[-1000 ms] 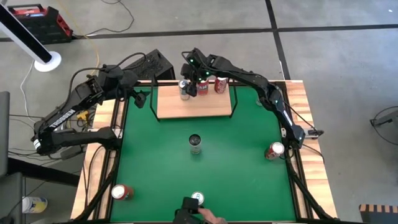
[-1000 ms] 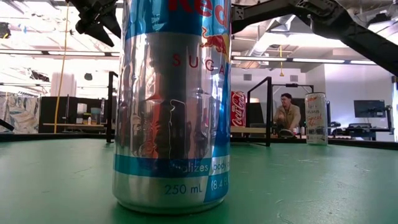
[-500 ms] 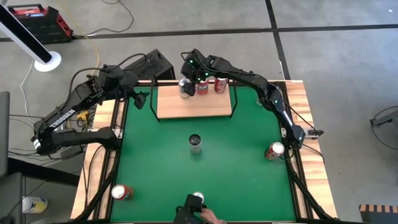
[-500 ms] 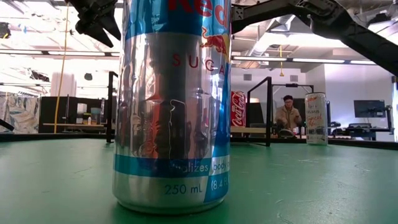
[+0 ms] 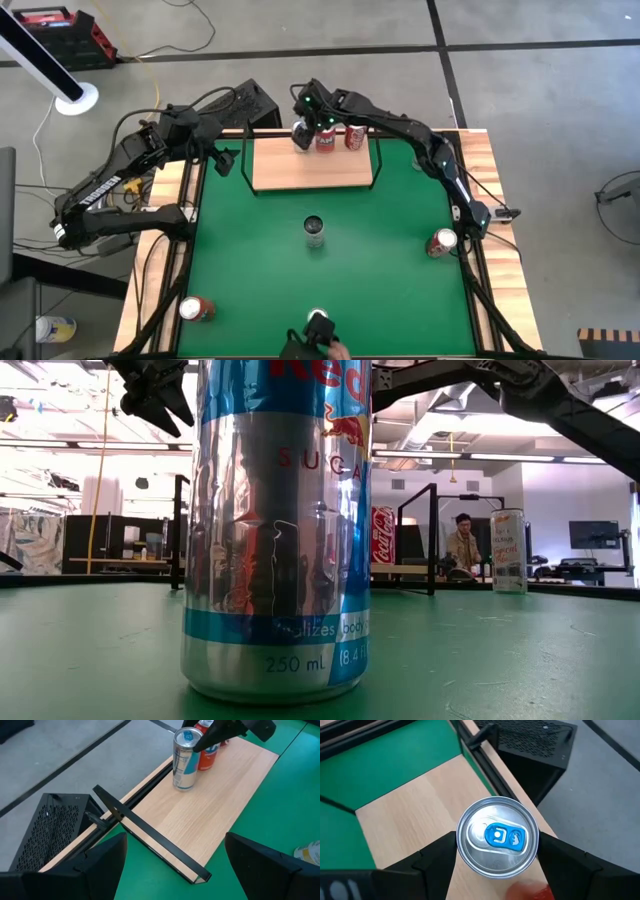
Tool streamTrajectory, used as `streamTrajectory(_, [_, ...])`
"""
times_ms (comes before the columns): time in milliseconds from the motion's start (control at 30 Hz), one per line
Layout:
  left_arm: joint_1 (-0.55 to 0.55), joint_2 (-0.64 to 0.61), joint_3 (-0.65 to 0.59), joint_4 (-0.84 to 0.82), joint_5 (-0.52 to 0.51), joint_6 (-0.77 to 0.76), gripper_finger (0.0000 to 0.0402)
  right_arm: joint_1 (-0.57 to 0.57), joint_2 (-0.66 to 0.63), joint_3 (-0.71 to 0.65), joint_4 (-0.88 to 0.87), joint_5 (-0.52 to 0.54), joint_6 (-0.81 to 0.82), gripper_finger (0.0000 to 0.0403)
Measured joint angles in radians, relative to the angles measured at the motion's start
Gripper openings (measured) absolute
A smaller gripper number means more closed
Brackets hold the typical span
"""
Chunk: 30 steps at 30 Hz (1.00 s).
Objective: Place canned beverage on shelf
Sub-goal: Put the left blue soda can on the shelf
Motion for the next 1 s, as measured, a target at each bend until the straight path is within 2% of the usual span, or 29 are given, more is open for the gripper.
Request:
streamTrajectory(133, [0.000,0.000,0.000,0.000,0.004,0.000,0.0320,0.015,0.000,0.000,0.003,0.038,0.056,0.0290])
streamTrajectory(500, [0.000,0.000,0.000,0.000,0.021,0.000,0.0320,0.025,0.000,0.000,0.008,0.041,0.149,0.0290])
streamTrajectory(1000, [0.000,0.000,0.000,-0.002,0.027,0.005,0.0320,0.029,0.000,0.000,0.007,0.111,0.163,0.0291])
